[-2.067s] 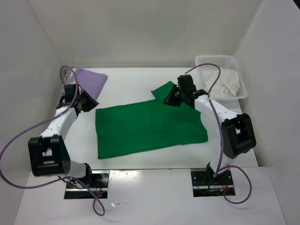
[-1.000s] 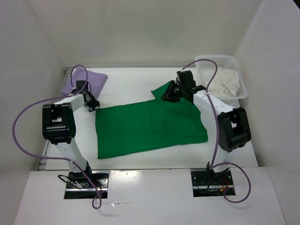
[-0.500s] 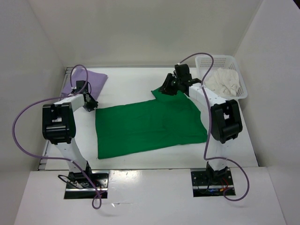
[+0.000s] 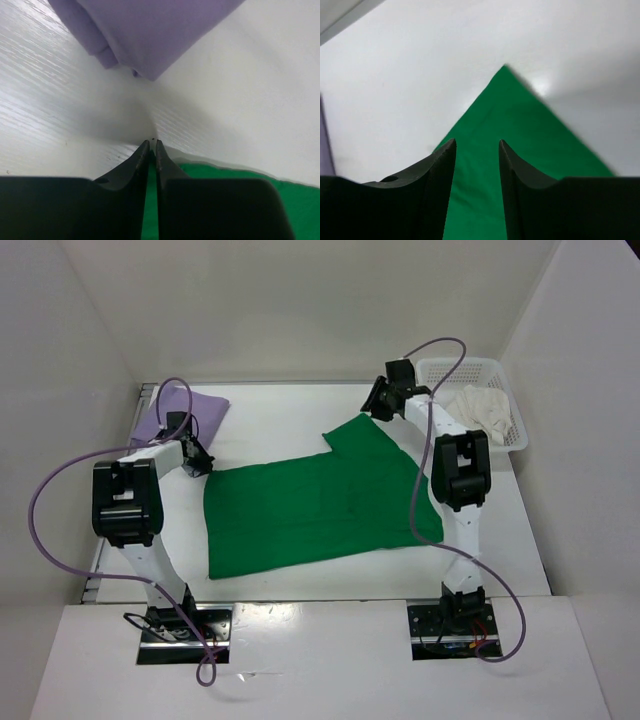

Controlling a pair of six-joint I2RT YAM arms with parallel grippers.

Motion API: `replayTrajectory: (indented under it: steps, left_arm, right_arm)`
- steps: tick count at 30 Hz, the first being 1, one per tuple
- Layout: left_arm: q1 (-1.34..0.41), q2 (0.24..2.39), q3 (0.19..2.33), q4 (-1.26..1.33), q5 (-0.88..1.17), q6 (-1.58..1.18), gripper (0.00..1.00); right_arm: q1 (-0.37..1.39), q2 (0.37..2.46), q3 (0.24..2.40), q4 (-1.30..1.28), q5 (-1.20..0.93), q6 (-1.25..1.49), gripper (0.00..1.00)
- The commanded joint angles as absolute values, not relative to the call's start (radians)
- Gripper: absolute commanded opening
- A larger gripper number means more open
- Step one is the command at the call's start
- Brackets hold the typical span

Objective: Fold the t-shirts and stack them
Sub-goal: Grap the side of the flattened tshirt furthest away from the robot with both arms

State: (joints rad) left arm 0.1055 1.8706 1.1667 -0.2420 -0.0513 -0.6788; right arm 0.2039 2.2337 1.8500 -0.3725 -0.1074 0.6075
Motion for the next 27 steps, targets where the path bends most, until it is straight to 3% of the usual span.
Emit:
replayTrajectory:
  steps: [1, 7, 15, 20, 27]
  left_arm:
    - [0.1, 1.885, 1.167, -0.242, -0.041, -0.644, 0.14]
    - [0.1, 1.823, 1.167, -0.252, -0.066, -0.644, 0.0]
    - [0.1, 1.781, 1.158, -0.252, -0.055, -0.644, 0.0]
    - [0.1, 1.781, 1.137, -0.252, -0.055, -0.644, 0.0]
    - [0.1, 1.772, 1.137, -0.252, -0.055, -0.644, 0.0]
  right_arm:
    - [0.201, 2.322, 1.991, -0.431, -0.037, 0.563, 0.46]
    - [0.201, 2.534, 2.32, -0.575, 0.003, 0.515, 0.48]
    - [0.201, 2.828, 2.813, -0.797, 0.014, 0.488, 0.48]
    - [0.222, 2.838, 2.806, -0.802, -0.009, 0.479, 0.41]
    - [0.241, 2.818, 2.769, -0.861, 0.011, 0.479, 0.4]
